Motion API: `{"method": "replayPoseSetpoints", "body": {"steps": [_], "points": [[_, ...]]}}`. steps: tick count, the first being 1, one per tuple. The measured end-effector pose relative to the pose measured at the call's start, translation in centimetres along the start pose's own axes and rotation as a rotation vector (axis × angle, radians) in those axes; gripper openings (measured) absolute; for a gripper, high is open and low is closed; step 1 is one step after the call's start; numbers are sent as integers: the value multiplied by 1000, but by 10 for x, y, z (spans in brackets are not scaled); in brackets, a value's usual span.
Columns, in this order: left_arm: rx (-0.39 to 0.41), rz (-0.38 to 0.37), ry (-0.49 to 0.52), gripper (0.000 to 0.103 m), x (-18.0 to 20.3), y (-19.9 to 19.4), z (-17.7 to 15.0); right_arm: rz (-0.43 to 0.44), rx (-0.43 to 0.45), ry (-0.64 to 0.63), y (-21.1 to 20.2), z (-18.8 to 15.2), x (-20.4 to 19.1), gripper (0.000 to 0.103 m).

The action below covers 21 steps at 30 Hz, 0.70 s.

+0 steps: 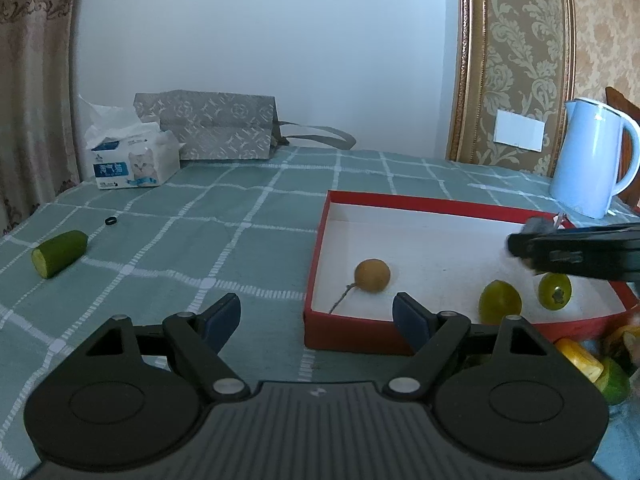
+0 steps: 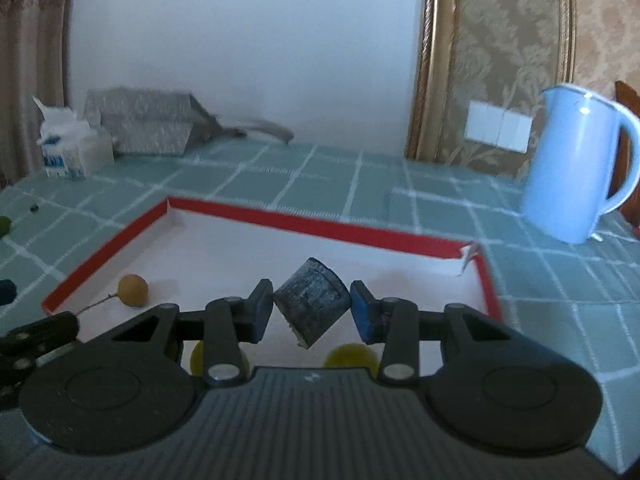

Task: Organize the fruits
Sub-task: 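Carry the taro chunk in the right gripper over the tray and open it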

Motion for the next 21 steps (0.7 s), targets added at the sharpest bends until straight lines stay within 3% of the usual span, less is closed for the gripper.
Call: {"method": "replayPoseSetpoints", "body": {"steps": [5,10,12,16,21], "points": [[-2,-7,-3,83,0,0,0,1,-59,21,20,-2,-2,39],[-8,-9,-12,84,0,1,-1,-11,1,41,5,5,5,48],[-7,-8,-10,84,0,1,-1,-9,30,70,-11,4,13,52],[-6,-6,-2,84,0,-1,-2,-6,124,108,-56,-14,31,71],[-11,-14,5,85,0,-4,-5,-59,215,146,-108,-46,51,73]]}}
Point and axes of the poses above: each gripper's, at about its wrist camera, not at the fingertips, and y roughly the way its jaws point, x to its right, z to its top, the point moved 7 cm from there along y, roughly the way its jaws point, and after that the axes turned 3 degrees about z, right-handed, at the moved point
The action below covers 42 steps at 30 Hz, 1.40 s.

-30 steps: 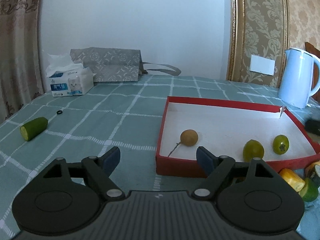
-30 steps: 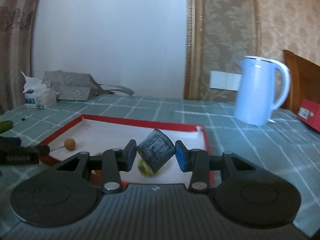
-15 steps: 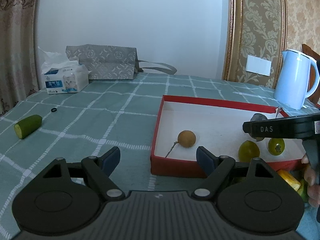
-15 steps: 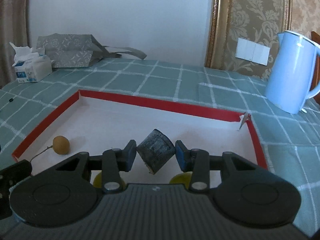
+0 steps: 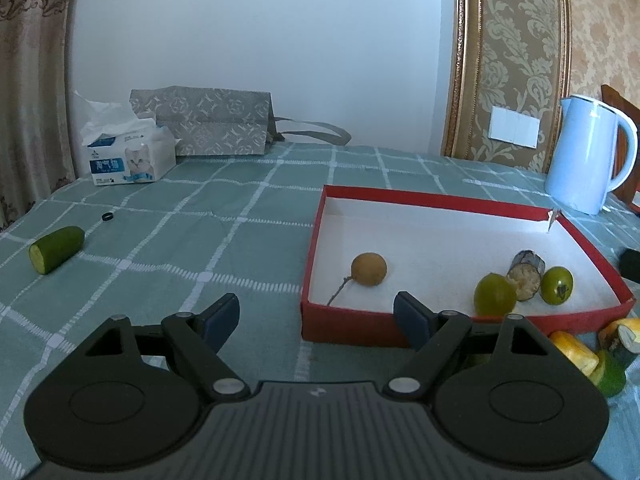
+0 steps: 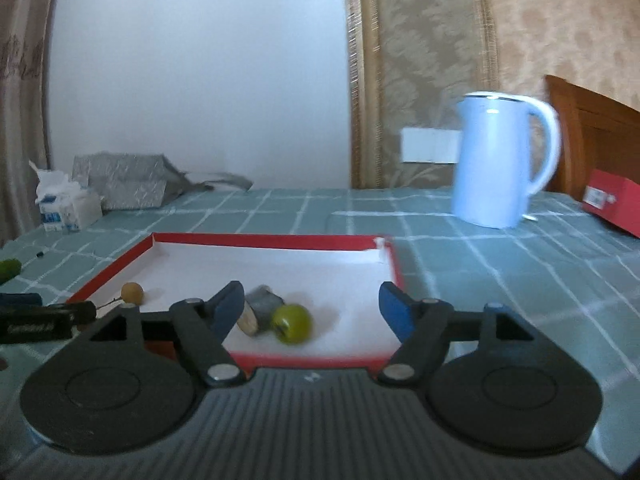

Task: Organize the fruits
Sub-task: 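Carry the taro chunk in the right gripper over the tray and open it, then withdraw the open right gripper from the tray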

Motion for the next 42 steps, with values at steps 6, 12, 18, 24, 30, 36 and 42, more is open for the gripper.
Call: {"method": "replayPoseSetpoints", "body": {"steps": [6,12,18,24,30,36,42], "points": [[6,-24,21,85,0,-10,-10,-60,54,23,-38,-27,20,74],[4,-57,-21,85,-4,-13,-11,-17,94,124,-50,-29,36,90],[10,-78,21,85,5,-17,-16,16,102,202,-51,-33,47,90],[-8,-91,28,85,9,-15,-18,30,87,234,-49,-36,51,96],[-29,-125,80,85,21,-14,-21,25,97,235,-49,-35,51,99],[-98,-139,92,88,25,-3,-27,21,98,221,-49,-36,49,101],[-123,-106,113,89,28,4,-28,18,101,211,-50,-36,47,103]]}}
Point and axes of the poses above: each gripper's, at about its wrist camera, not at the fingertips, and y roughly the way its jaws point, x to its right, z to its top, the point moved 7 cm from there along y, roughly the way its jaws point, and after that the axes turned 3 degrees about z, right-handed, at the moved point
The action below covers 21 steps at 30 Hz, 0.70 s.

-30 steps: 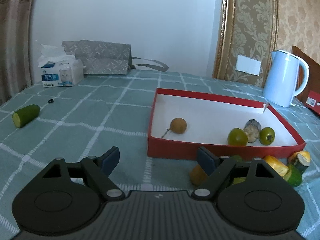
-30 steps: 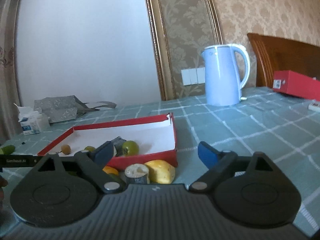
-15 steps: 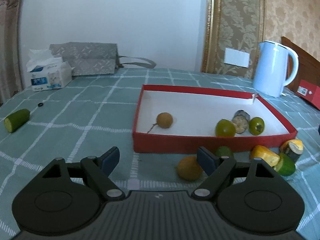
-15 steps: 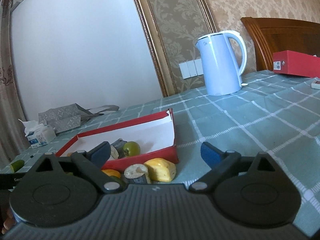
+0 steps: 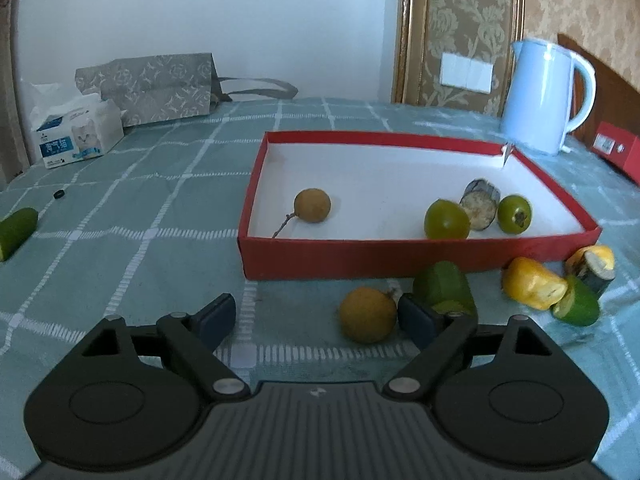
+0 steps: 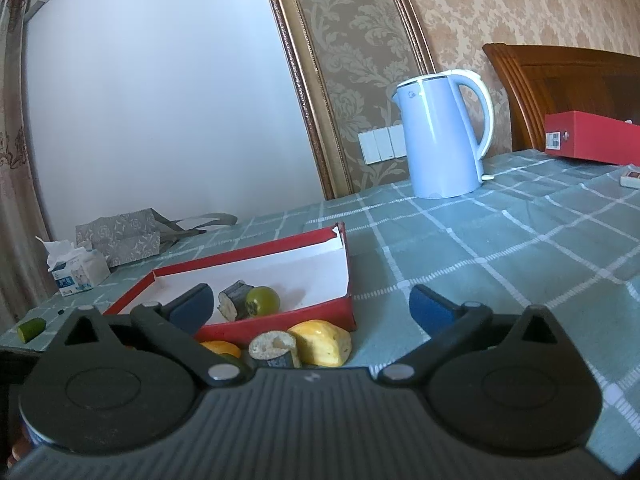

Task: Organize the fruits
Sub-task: 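Lower the left gripper onto a brown round fruit and close on it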

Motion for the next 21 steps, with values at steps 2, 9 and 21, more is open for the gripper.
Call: {"method": "replayPoseSetpoints", "body": {"steps": [2,9,21], "points": [[-4,9,13,89,2,2,1,-1,2,-6,-1,0,-1,103],[-12,41,-2,89,-2,4,1,-14,-3,-37,0,0,-5,103],[9,66,-53,60,-11,1,3,-34,-2,-44,-2,0,-6,103]]}}
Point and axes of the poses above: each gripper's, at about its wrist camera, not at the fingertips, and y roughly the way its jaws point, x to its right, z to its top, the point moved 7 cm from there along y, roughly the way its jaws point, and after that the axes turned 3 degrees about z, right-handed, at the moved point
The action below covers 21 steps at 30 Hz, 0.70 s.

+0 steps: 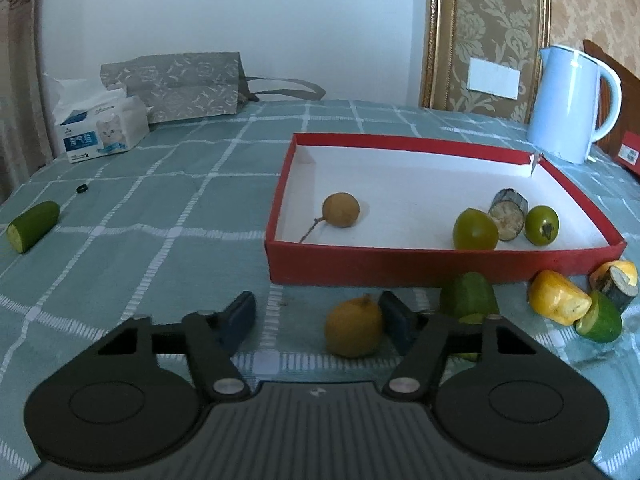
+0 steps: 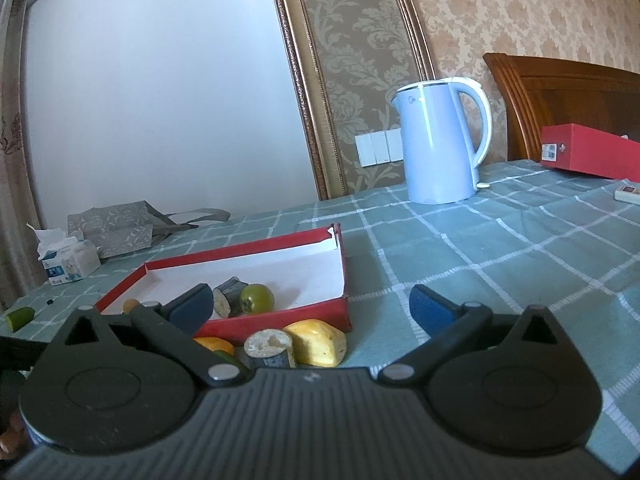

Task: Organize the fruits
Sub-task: 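Lower the left gripper onto a brown round fruit and close on it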

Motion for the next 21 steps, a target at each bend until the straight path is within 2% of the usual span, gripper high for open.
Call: {"method": "replayPoseSetpoints", "body": {"steps": [8,10,11,12,21], "points": [[4,5,-9,52,-3,0,1,-9,-5,-27,1,1,-3,103],[7,6,-13,45,-4,0,1,-9,-5,-24,1,1,-3,103],[10,7,-17,33,-6,-1,1,-9,-9,-21,2,1,-3,103],[11,10,-21,30,-8,-1,1,-10,-14,-17,3,1,-2,103],[12,-7,-27,30,-9,-2,1,-7,-31,24,5,0,7,103]]}}
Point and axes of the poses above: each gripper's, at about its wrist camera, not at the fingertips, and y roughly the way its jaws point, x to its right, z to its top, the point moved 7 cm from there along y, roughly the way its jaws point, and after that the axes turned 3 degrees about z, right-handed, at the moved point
